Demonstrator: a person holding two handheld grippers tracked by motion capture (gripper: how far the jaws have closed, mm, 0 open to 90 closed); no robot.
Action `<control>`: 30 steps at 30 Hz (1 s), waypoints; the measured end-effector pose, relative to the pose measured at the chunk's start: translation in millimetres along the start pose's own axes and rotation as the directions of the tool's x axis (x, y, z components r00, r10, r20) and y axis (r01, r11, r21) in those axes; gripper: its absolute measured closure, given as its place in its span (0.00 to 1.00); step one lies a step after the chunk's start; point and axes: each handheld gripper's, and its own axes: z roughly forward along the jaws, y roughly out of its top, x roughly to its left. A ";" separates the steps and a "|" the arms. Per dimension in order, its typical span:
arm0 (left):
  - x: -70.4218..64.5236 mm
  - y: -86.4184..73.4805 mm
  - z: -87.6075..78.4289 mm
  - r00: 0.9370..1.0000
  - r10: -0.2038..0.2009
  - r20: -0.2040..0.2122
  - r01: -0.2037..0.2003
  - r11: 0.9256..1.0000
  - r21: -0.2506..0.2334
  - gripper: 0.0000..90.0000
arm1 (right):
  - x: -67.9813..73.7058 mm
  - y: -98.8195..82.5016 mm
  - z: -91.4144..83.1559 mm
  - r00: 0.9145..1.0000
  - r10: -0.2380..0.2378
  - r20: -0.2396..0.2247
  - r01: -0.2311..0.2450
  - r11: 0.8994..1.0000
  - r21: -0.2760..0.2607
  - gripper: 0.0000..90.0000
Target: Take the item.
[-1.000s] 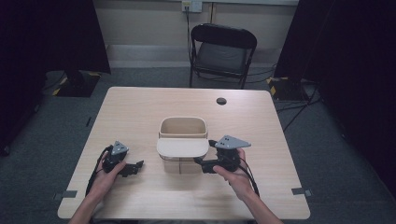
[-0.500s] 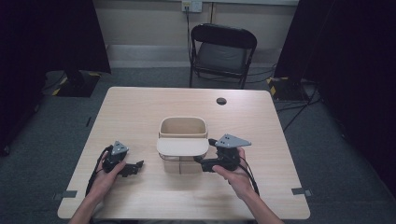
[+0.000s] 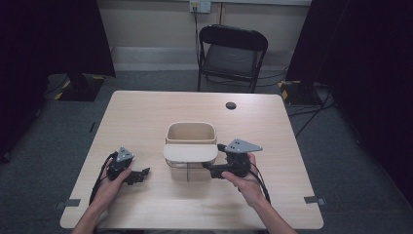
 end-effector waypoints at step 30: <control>0.1 0.0 -0.1 1.000 0.001 -0.002 -0.001 1.000 0.000 0.16 | -3.6 8.5 1.1 1.000 0.001 0.004 -0.001 1.000 -0.015 0.21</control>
